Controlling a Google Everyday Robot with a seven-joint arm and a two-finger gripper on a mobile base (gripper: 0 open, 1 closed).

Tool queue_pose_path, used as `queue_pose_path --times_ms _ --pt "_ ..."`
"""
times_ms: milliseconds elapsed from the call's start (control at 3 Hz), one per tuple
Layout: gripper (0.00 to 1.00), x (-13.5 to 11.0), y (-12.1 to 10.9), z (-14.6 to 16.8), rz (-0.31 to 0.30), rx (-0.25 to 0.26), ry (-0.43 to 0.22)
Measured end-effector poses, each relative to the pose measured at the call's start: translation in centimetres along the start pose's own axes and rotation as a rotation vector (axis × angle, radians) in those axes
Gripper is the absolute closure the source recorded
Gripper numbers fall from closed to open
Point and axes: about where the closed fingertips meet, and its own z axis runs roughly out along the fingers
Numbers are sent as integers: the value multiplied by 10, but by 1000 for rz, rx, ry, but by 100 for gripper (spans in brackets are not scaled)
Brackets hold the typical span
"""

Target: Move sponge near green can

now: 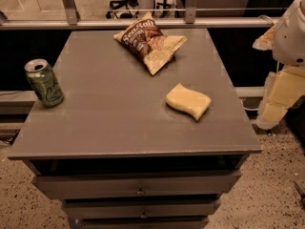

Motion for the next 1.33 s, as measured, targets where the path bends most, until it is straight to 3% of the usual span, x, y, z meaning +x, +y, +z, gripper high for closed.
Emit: queue_pose_path --times_ms 667,1000,1333 --pt "0 -3 -5 15 4 -11 -35" --pt "0 -26 -15 64 26 -65 -152" --pt "0 -52 -21 97 36 -81 -256"
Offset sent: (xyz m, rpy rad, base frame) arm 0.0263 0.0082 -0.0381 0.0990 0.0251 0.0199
